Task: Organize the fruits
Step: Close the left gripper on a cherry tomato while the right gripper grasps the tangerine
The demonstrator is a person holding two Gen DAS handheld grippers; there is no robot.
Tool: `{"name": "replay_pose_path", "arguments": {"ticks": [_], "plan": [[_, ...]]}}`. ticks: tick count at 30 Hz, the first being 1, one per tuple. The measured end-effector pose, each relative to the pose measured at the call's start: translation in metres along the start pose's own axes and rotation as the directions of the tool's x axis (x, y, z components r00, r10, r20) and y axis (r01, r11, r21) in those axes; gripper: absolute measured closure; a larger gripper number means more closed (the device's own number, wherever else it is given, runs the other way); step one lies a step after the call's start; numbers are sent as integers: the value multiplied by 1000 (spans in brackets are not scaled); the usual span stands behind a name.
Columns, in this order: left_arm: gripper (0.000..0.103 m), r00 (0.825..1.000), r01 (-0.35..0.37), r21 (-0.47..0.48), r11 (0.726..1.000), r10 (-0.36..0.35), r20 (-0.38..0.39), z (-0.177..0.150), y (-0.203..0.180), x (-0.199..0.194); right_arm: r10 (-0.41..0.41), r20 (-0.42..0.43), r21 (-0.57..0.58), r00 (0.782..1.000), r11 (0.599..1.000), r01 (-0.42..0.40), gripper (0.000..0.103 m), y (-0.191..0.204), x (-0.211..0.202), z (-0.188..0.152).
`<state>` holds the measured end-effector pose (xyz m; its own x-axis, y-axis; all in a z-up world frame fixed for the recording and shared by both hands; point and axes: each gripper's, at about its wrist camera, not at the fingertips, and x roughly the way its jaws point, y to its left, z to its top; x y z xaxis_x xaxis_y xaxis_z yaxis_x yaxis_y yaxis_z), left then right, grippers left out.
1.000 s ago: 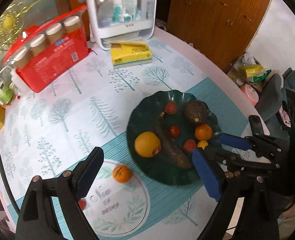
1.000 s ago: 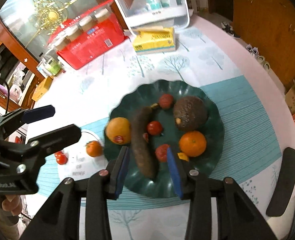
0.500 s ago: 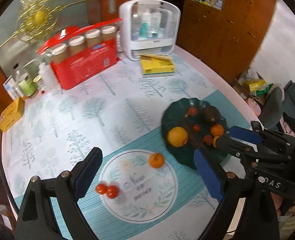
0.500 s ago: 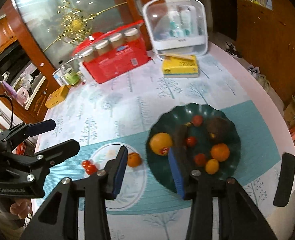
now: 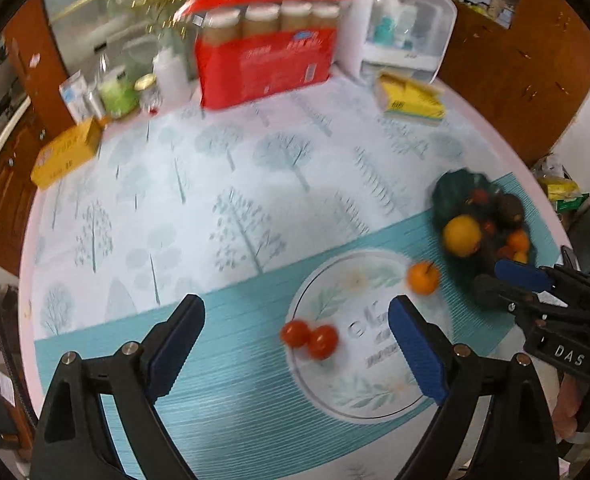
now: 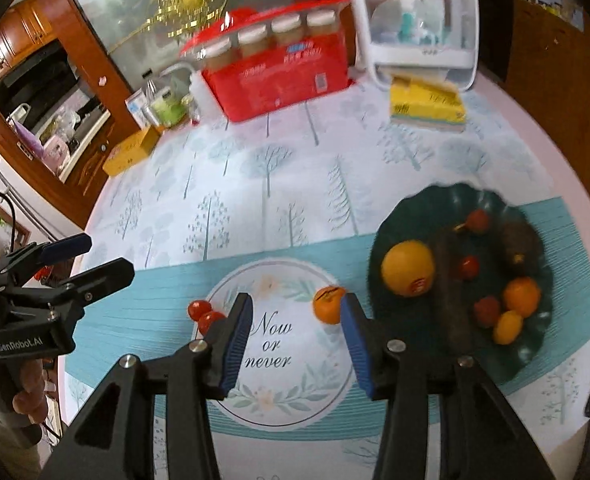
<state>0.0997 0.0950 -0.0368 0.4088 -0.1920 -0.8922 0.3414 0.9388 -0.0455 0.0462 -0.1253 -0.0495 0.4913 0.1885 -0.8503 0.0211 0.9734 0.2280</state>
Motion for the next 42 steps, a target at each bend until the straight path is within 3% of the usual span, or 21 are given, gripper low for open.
{"name": "replay_pose_path", "arguments": {"ticks": [3, 10, 17, 24, 42], "plan": [[11, 999, 7, -7, 1000, -8, -36, -13, 9, 25, -12, -20, 3, 1000, 1000, 12, 57, 1, 22, -9], [32, 995, 23, -33, 999, -26, -98, -30, 28, 66, -42, -55, 24, 998, 999, 43, 57, -6, 56, -25], [46, 990, 44, -53, 998, -51, -133, -34, 37, 86, -52, -65, 86, 997, 995, 58, 57, -17, 76, -26], [47, 986, 59, -4, 998, -59, -156, -34, 29, 98, -49, -80, 112, 996, 992, 57, 57, -23, 88, -23], [51, 977, 126, -10, 992, -126, -175, -32, 27, 110, -67, -76, 113, 995, 991, 76, 57, -27, 102, -11]]}}
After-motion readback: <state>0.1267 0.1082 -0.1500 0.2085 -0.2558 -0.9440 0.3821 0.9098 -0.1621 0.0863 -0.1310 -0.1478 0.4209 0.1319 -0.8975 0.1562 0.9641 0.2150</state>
